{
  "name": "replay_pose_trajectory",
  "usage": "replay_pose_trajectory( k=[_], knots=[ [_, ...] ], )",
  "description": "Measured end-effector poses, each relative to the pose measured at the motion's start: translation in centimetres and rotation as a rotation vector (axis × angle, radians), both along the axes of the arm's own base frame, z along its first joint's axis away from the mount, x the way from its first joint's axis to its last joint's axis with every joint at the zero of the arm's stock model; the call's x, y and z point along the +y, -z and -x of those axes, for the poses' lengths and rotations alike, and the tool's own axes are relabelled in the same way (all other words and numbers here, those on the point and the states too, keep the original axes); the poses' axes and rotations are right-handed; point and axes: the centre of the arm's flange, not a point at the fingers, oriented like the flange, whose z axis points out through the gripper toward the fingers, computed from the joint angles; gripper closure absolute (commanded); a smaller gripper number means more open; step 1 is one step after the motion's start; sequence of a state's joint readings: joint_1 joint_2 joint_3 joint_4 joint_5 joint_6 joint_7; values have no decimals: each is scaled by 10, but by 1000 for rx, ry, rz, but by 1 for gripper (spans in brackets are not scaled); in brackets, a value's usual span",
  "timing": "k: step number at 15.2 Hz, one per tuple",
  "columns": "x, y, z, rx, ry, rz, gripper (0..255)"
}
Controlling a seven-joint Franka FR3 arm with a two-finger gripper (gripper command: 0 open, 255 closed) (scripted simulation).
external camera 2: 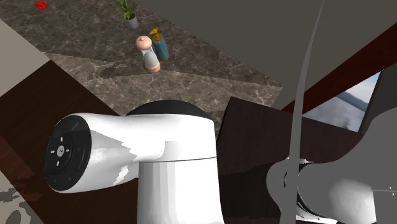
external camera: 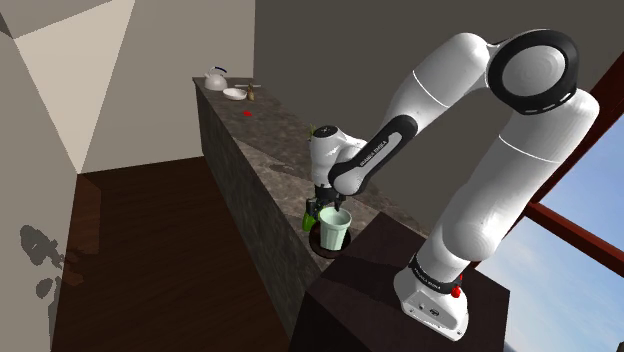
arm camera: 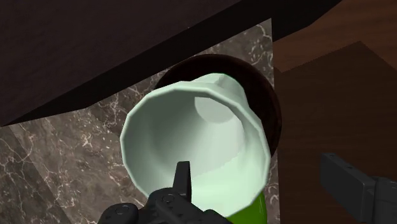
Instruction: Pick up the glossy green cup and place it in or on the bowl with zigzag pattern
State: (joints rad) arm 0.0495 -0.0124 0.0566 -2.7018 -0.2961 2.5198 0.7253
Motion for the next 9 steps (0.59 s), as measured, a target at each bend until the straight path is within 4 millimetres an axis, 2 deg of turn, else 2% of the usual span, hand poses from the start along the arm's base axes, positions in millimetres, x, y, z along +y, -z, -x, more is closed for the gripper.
replay_pose_trajectory(
  k=[2, 6, 9],
  knots=[
    [0, 0, 0, 0, 0, 0, 0],
    [8, -38, -7, -2, 0, 0, 0],
    [9, -48, -7, -1, 0, 0, 0]
  ],
)
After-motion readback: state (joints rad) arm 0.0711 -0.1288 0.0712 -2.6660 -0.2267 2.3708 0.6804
